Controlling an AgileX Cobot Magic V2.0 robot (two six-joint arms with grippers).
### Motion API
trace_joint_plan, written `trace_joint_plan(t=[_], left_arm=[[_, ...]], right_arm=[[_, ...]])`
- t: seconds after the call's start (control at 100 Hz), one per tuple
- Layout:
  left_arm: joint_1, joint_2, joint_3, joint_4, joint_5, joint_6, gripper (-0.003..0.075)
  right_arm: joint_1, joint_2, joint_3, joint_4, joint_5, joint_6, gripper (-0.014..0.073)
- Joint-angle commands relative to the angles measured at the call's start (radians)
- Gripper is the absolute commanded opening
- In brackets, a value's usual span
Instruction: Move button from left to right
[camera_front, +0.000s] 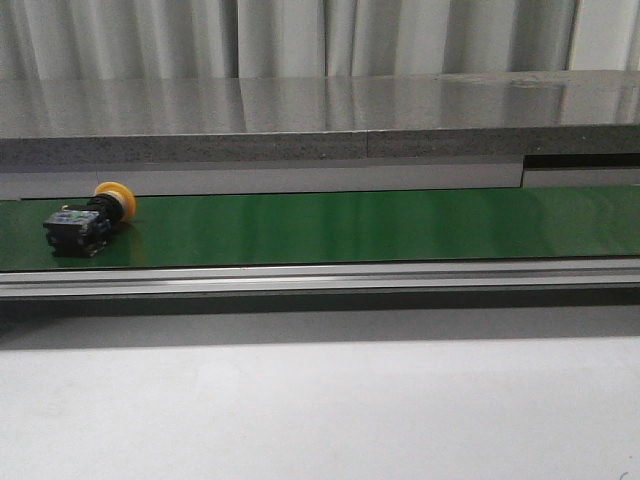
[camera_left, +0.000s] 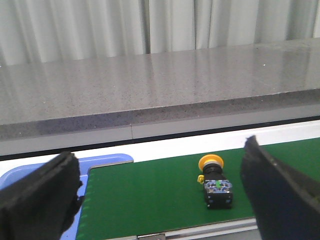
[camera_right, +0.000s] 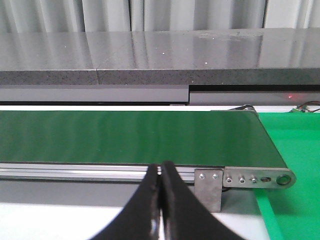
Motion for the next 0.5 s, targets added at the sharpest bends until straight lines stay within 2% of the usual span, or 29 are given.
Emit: trace_joint_plan(t=[0.0, 0.11, 0.23, 0.3, 0.37, 0.49], left_arm=[[-0.004, -0.007, 0.014, -0.006, -0.148, -0.007, 0.062], [-0.004, -0.007, 0.035, -0.006, -0.222, -0.007, 0.0619], [-0.004, -0.007, 0.038, -0.006, -0.24, -0.007, 0.0614], [-0.004, -0.007, 0.038, -0.006, -0.239, -0.007, 0.0575], [-0.004, -0.007, 0.038, -0.006, -0.239, -0.007, 0.0492], [-0.004, -0.007, 0.038, -0.006, -0.233, -0.007, 0.0265]], right_arm=[[0.002, -0.018, -0.015, -0.012, -0.08, -0.002, -0.0068], [0.002, -0.018, -0.015, -0.012, -0.08, -0.002, -0.0068], [0.002, -0.018, -0.015, -0.012, -0.08, -0.002, -0.0068], [0.002, -0.018, -0.015, -0.012, -0.08, -0.002, -0.0068], [0.002, -0.018, -0.015, -0.012, -0.08, -0.002, -0.0068], [0.002, -0.018, -0.015, -0.012, -0.08, -0.002, -0.0068]])
